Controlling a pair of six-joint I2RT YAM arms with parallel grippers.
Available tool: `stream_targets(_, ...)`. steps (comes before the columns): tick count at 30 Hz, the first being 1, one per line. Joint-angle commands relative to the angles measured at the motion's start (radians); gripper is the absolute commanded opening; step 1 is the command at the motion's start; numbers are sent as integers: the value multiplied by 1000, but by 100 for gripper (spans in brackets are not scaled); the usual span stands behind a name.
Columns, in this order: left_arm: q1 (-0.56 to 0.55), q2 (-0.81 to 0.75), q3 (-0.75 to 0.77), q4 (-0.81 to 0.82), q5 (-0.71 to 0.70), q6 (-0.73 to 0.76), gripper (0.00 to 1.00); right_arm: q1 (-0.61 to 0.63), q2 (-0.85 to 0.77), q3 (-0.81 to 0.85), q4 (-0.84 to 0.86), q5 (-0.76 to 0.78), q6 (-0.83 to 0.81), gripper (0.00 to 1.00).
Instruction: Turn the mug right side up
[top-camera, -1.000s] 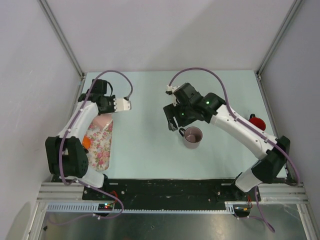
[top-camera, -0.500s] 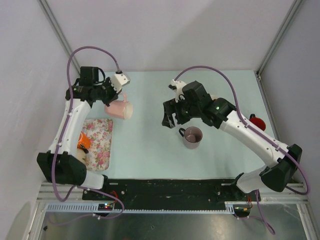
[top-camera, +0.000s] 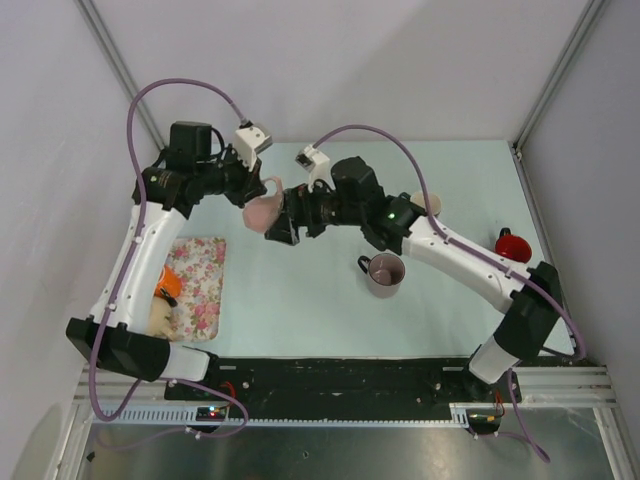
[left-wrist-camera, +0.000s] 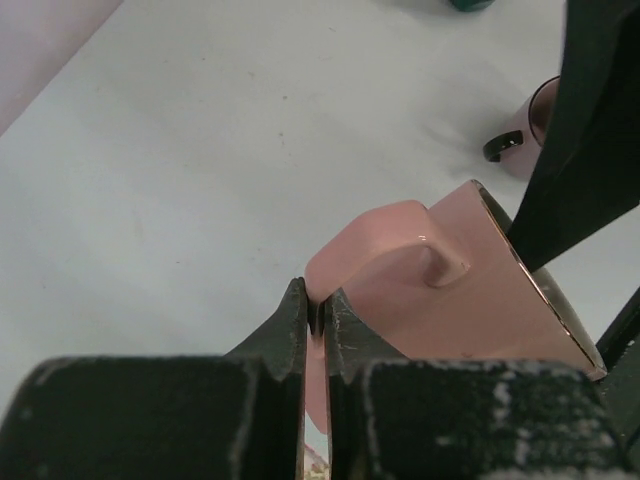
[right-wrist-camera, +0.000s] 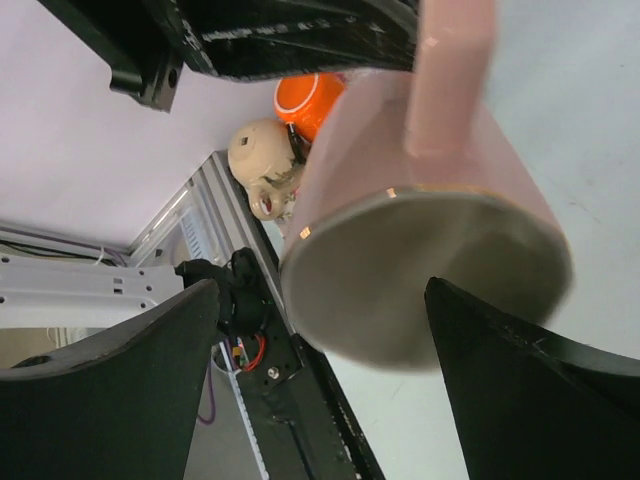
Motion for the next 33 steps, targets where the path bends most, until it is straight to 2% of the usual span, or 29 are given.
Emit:
stream_targets(1,-18,1,78,50,7,-115,0,25,43,78,42,1,0,87)
stream_targets(3,-20,8,87,50,20,-137,0,29,59,81,37,5,0,80)
stream_targets(6,-22,16,103,50,62,-186,0,30,82,93,28,3,2,60)
stream_targets(9,-23,21,117,50,83,-230,0,30,85,112,-14,34,-10,17)
stream_targets(10,-23,22,122,51,77,-238,0,28,80,116,-40,56,-22,9)
stream_targets(11,-22,22,124,51,69,-249,3,26,69,117,-63,83,-31,4)
stream_targets(12,-22,21,125,51,54,-256,9,22,59,120,-96,107,-44,2)
stream_targets(13,-22,20,124,52,45,-267,30,14,46,123,-125,135,-55,1)
stream_targets(15,-21,16,125,50,28,-285,64,-6,23,140,-202,186,-77,0)
stream_targets(16,-21,16,127,51,15,-296,78,-23,13,150,-251,212,-91,0)
stream_targets(17,-20,16,129,50,3,-303,89,-37,-1,163,-301,251,-104,0)
stream_targets(18,-19,17,132,50,-11,-306,94,-54,-14,171,-340,283,-121,0)
stream_targets(20,-14,18,132,50,-25,-301,98,-93,-45,184,-409,351,-146,0)
stream_targets(25,8,17,119,50,-71,-260,100,-225,-143,192,-558,465,-179,0)
stream_targets(31,12,11,80,54,-224,-103,100,-403,-239,146,-741,579,-195,0)
stream_targets(33,16,11,69,58,-231,-85,100,-460,-269,103,-789,621,-192,0)
